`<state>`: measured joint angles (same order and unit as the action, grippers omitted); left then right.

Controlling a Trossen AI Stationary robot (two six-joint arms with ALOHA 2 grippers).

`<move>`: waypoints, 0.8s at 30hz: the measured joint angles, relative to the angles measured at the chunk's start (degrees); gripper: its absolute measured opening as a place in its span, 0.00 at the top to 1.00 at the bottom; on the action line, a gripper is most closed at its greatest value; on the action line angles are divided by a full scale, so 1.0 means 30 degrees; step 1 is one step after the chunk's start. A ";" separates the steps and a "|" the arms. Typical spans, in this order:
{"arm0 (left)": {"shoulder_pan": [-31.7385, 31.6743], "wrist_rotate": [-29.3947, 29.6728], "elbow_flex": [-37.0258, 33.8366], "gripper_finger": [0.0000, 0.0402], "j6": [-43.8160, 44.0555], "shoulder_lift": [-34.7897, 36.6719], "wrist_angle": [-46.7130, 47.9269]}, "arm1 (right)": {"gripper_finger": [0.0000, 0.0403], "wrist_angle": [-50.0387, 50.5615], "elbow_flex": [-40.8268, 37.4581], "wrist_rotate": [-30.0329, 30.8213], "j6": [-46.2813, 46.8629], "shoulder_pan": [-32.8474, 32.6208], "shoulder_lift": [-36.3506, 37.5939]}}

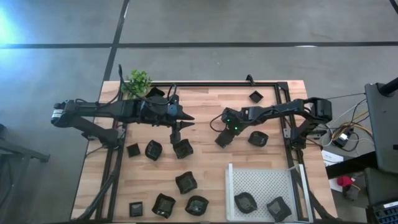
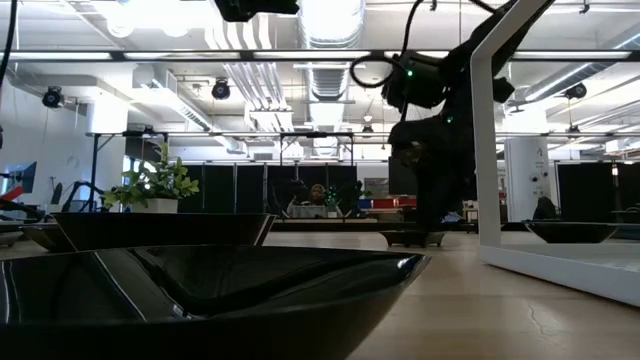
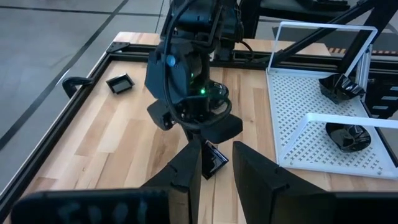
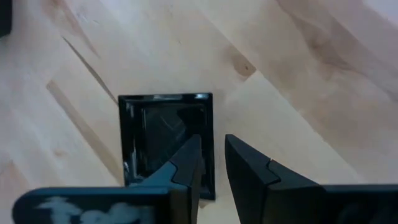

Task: Pick & Place Mini shaped plates
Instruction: Put the square plate on the shelf

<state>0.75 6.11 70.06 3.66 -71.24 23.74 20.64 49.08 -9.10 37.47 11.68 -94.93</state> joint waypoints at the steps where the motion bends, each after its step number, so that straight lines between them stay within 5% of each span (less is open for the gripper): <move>1: 0.0000 0.0000 0.0000 0.79 0.0000 0.0000 0.0077 | 0.83 -0.0069 0.0000 -0.0002 -0.0007 -0.0013 -0.0162; 13: 0.0000 0.0310 0.0000 0.79 0.0000 0.0000 0.0166 | 0.85 -0.0144 0.0000 -0.0145 -0.0517 -0.0013 -0.0519; 24: 0.0000 0.0452 0.0000 0.79 0.0000 0.0000 0.0171 | 0.98 -0.0129 0.0000 -0.0976 -0.0675 -0.0013 -0.0388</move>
<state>0.75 7.46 70.06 3.66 -71.24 24.25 20.25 49.08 -12.03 35.45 11.64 -96.10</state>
